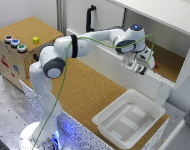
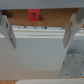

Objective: Lift the pink block

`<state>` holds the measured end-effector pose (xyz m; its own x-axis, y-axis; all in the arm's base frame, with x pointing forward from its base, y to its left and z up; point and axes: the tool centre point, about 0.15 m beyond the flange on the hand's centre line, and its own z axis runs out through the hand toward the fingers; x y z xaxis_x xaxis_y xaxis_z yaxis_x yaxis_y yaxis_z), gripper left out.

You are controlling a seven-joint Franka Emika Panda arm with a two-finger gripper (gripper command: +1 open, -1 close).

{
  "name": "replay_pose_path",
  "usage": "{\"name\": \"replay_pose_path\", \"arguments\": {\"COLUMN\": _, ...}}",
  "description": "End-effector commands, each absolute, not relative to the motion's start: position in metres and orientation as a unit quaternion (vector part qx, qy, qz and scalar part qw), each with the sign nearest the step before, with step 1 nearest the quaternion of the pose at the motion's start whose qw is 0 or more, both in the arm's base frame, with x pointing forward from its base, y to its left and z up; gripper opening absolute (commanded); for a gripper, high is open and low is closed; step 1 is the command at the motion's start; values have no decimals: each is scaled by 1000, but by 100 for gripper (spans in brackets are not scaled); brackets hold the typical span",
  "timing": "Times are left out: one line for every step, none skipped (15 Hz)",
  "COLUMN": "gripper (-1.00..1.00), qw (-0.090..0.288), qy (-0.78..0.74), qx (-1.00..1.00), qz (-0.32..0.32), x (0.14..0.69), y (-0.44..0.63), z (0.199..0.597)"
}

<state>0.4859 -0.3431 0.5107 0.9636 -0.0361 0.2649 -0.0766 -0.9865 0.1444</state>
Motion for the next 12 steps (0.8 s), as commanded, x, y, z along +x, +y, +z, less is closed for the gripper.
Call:
{"name": "replay_pose_path", "arguments": {"gripper": 100, "qw": 55, "qy": 6, "qx": 980, "qz": 192, "x": 514, "y": -343, "z": 510}}
{"name": "replay_pose_path", "arguments": {"gripper": 100, "qw": 37, "qy": 12, "qx": 978, "qz": 206, "x": 526, "y": -343, "z": 506}}
{"name": "replay_pose_path", "arguments": {"gripper": 100, "qw": 28, "qy": 16, "qx": 975, "qz": 219, "x": 537, "y": -342, "z": 502}}
{"name": "replay_pose_path", "arguments": {"gripper": 100, "qw": 9, "qy": 19, "qx": 974, "qz": 227, "x": 547, "y": -343, "z": 500}}
{"name": "replay_pose_path", "arguments": {"gripper": 100, "qw": 7, "qy": 17, "qx": 973, "qz": 230, "x": 555, "y": -343, "z": 499}}
{"name": "replay_pose_path", "arguments": {"gripper": 100, "qw": 15, "qy": 17, "qx": 970, "qz": 242, "x": 564, "y": -341, "z": 500}}
{"name": "replay_pose_path", "arguments": {"gripper": 100, "qw": 15, "qy": 19, "qx": 968, "qz": 250, "x": 573, "y": -340, "z": 502}}
{"name": "replay_pose_path", "arguments": {"gripper": 100, "qw": 4, "qy": 9, "qx": 968, "qz": 253, "x": 584, "y": -344, "z": 501}}
{"name": "replay_pose_path", "arguments": {"gripper": 100, "qw": -1, "qy": 5, "qx": 967, "qz": 256, "x": 594, "y": -346, "z": 501}}
{"name": "replay_pose_path", "arguments": {"gripper": 100, "qw": -12, "qy": -3, "qx": 965, "qz": 261, "x": 603, "y": -350, "z": 501}}
{"name": "replay_pose_path", "arguments": {"gripper": 100, "qw": -16, "qy": -6, "qx": 966, "qz": 257, "x": 614, "y": -353, "z": 500}}
{"name": "replay_pose_path", "arguments": {"gripper": 100, "qw": -30, "qy": -3, "qx": 966, "qz": 256, "x": 623, "y": -356, "z": 500}}
